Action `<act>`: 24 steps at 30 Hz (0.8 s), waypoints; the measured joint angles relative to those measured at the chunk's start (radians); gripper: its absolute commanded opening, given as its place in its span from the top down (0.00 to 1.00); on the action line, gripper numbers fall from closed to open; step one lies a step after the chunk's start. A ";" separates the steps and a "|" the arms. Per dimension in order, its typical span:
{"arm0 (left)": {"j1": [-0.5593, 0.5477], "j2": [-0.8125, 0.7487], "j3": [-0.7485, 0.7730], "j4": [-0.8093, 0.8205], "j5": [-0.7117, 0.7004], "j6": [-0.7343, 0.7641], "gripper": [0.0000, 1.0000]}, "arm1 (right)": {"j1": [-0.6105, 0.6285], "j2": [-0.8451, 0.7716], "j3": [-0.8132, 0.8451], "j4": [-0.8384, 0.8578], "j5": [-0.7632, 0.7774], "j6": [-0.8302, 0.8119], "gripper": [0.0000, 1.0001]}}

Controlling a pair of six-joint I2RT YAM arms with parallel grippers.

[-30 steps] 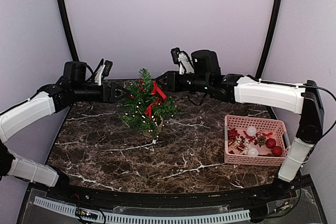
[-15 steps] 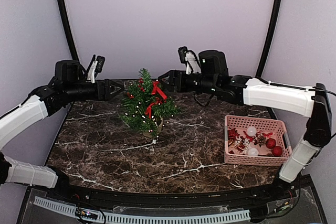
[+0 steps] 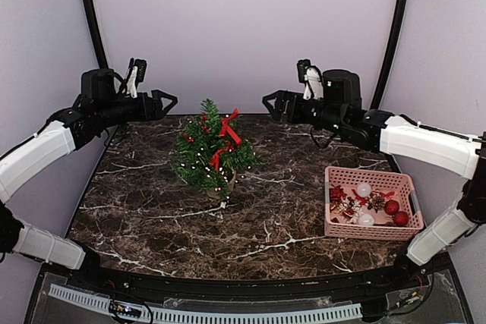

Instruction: Decorate the small christmas tree

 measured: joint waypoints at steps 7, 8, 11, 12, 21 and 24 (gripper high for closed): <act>0.245 0.148 -0.065 0.211 0.000 0.023 0.12 | -0.251 0.005 -0.175 0.041 -0.016 -0.001 0.01; 0.283 0.161 -0.092 0.242 0.002 0.023 0.12 | -0.296 0.006 -0.206 0.056 -0.024 -0.001 0.01; 0.406 0.201 -0.193 0.357 0.014 0.024 0.12 | -0.420 0.006 -0.295 0.104 -0.040 -0.002 0.01; 0.444 0.214 -0.233 0.404 0.019 0.024 0.12 | -0.460 0.004 -0.324 0.121 -0.044 -0.004 0.01; 0.569 0.195 -0.583 0.686 -0.027 0.065 0.11 | -0.735 -0.216 -0.622 0.272 -0.048 -0.034 0.01; 0.581 0.158 -0.663 0.768 -0.045 0.076 0.10 | -0.785 -0.312 -0.707 0.361 -0.030 -0.053 0.01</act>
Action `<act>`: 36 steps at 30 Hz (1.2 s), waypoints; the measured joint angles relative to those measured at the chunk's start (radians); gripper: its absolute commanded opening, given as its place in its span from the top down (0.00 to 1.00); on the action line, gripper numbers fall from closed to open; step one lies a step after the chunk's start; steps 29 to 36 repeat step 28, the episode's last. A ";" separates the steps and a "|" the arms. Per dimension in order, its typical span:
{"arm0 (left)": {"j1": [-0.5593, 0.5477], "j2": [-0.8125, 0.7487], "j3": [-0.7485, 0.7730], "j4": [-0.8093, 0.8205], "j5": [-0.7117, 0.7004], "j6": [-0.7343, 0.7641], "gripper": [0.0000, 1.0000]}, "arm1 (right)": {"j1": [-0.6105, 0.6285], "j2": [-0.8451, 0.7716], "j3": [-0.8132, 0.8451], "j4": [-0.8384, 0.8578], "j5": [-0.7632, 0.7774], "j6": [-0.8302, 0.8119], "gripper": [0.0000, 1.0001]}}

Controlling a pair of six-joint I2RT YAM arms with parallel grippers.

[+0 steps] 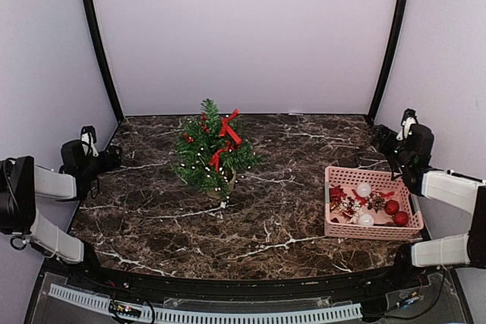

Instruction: Decorate the small christmas tree

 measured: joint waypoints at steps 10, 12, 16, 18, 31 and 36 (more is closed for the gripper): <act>0.008 -0.031 -0.127 0.181 -0.048 0.023 0.06 | -0.013 -0.163 -0.318 0.282 0.169 -0.132 0.01; 0.008 -0.039 -0.146 0.204 -0.051 0.028 0.06 | -0.013 -0.179 -0.341 0.301 0.193 -0.151 0.01; 0.008 -0.059 -0.178 0.243 -0.076 0.038 0.05 | -0.013 -0.187 -0.379 0.409 0.212 -0.186 0.01; 0.008 -0.065 -0.183 0.256 -0.083 0.043 0.05 | -0.013 -0.178 -0.383 0.430 0.212 -0.192 0.01; 0.008 -0.066 -0.190 0.300 -0.087 0.058 0.04 | -0.013 -0.119 -0.384 0.499 0.198 -0.203 0.01; 0.008 -0.066 -0.190 0.300 -0.087 0.058 0.04 | -0.013 -0.119 -0.384 0.499 0.198 -0.203 0.01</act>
